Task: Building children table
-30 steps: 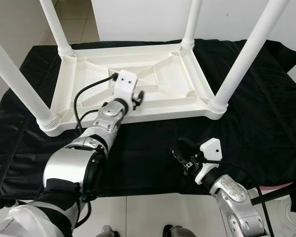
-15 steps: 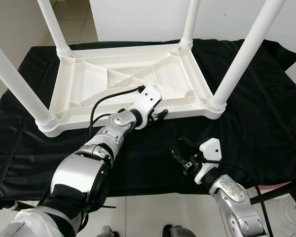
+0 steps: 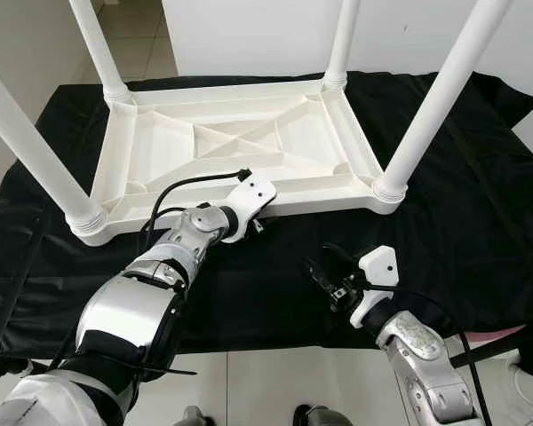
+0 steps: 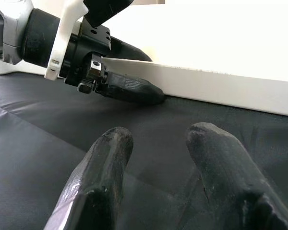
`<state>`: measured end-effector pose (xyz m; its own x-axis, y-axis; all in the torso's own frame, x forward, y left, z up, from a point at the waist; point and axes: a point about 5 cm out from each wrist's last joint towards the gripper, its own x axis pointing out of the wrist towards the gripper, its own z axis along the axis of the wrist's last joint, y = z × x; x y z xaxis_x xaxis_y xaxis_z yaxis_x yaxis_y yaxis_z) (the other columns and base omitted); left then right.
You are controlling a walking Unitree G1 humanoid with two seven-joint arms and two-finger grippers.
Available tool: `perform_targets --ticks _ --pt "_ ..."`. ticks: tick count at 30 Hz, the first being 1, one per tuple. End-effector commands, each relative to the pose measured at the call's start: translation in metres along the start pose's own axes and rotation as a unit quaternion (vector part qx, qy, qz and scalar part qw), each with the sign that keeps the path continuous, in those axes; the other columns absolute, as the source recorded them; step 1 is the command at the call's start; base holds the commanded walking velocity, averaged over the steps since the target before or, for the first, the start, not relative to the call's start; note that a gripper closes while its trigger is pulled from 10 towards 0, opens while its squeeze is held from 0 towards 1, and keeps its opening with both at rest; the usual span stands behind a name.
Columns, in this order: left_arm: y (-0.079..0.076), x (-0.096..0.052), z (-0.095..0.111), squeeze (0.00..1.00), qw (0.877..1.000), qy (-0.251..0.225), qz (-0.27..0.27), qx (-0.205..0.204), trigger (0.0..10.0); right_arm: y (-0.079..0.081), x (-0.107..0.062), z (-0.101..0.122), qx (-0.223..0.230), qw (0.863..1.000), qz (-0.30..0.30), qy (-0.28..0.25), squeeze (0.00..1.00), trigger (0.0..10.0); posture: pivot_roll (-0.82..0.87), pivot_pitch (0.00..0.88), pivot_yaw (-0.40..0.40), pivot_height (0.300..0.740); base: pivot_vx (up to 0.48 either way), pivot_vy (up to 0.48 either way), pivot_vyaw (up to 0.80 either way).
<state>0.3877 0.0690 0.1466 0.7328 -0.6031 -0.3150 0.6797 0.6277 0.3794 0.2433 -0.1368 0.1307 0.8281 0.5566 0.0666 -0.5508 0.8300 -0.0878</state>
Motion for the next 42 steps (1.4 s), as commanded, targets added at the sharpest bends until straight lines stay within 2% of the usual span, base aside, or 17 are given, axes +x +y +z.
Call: perform_targets --ticks 1,2,3,4,5,7,8,10,11,12,13,20,26,31,34,41,42 --pt "0.006 -0.003 -0.011 0.00 0.999 0.027 0.041 -0.007 10.0 0.001 -0.001 -0.004 -0.002 1.000 0.000 0.006 0.00 10.0 -0.17 0.097 0.060 0.740 0.000 0.000 0.00" --pt "0.009 -0.004 -0.011 0.00 0.997 0.030 0.063 -0.027 10.0 0.002 0.000 -0.004 -0.003 1.000 0.001 0.007 0.00 10.0 -0.17 0.096 0.058 0.740 0.000 0.000 0.00" --pt "0.009 -0.004 -0.011 0.00 0.997 0.030 0.063 -0.027 10.0 0.002 0.000 -0.004 -0.003 1.000 0.001 0.007 0.00 10.0 -0.17 0.096 0.058 0.740 0.000 0.000 0.00" --pt "0.011 -0.004 -0.011 0.00 0.996 0.030 0.076 -0.047 9.4 0.002 0.001 -0.004 -0.003 1.000 0.002 0.006 0.00 10.0 -0.17 0.096 0.058 0.740 0.000 0.000 0.00" --pt "0.013 -0.005 -0.012 0.00 0.994 0.033 0.087 -0.055 3.9 0.003 0.002 -0.004 -0.004 1.000 0.003 0.006 0.00 10.0 -0.16 0.093 0.056 0.740 0.000 0.000 0.00" --pt "0.013 -0.005 -0.012 0.00 0.994 0.033 0.087 -0.055 3.9 0.003 0.002 -0.004 -0.004 1.000 0.003 0.006 0.00 10.0 -0.16 0.093 0.056 0.740 0.000 0.000 0.00" --pt "0.013 -0.004 -0.013 0.00 0.993 0.034 0.092 -0.062 0.0 0.003 0.003 -0.005 -0.005 1.000 0.005 0.006 0.00 10.0 -0.16 0.091 0.057 0.740 0.000 0.000 0.00" --pt "0.012 -0.004 -0.013 0.00 0.993 0.035 0.096 -0.061 0.0 0.003 0.004 -0.005 -0.007 1.000 0.005 0.005 0.00 10.0 -0.16 0.091 0.057 0.740 0.000 0.000 0.00" --pt "0.011 -0.004 -0.013 0.00 0.992 0.032 0.100 -0.066 0.4 0.003 0.004 -0.004 -0.007 1.000 0.005 0.005 0.00 10.0 -0.16 0.091 0.057 0.740 0.000 0.000 0.00" --pt "0.011 -0.004 -0.013 0.00 0.992 0.032 0.100 -0.066 0.4 0.003 0.004 -0.004 -0.007 1.000 0.005 0.005 0.00 10.0 -0.16 0.091 0.057 0.740 0.000 0.000 0.00" --pt "0.010 -0.002 -0.011 0.00 0.992 0.024 0.101 -0.074 0.0 0.002 0.004 -0.004 -0.009 1.000 0.004 0.004 0.00 10.0 -0.16 0.084 0.067 0.740 0.000 0.000 0.00" --pt "0.002 0.003 -0.003 0.00 0.989 -0.004 0.108 -0.102 0.1 0.003 0.008 -0.005 -0.009 1.000 -0.001 -0.001 0.00 10.0 -0.16 0.078 0.076 0.740 0.000 0.000 0.00" --pt "-0.020 0.013 0.005 0.00 0.988 -0.034 0.097 -0.118 0.0 0.005 0.012 -0.005 -0.008 1.000 -0.002 -0.006 0.00 10.0 -0.14 0.074 0.080 0.740 0.000 0.000 0.00" --pt "-0.030 0.018 0.011 0.00 0.985 -0.047 0.099 -0.135 0.0 0.004 0.014 -0.004 -0.008 1.000 -0.006 -0.010 0.00 10.0 -0.14 0.073 0.084 0.740 0.000 0.000 0.00" --pt "-0.041 0.023 0.020 0.00 0.984 -0.061 0.094 -0.136 0.0 0.004 0.016 -0.004 -0.008 1.000 -0.009 -0.012 0.00 10.0 -0.14 0.071 0.084 0.740 0.000 0.000 0.00" --pt "-0.049 0.027 0.028 0.00 0.983 -0.074 0.089 -0.140 0.1 0.004 0.015 -0.005 -0.008 1.000 -0.012 -0.013 0.00 10.0 -0.14 0.067 0.090 0.740 0.000 0.000 0.00" --pt "-0.051 0.027 0.029 0.00 0.984 -0.077 0.084 -0.136 9.3 0.004 0.015 -0.006 -0.008 1.000 -0.014 -0.013 0.00 10.0 -0.14 0.065 0.089 0.740 0.000 0.000 0.00"
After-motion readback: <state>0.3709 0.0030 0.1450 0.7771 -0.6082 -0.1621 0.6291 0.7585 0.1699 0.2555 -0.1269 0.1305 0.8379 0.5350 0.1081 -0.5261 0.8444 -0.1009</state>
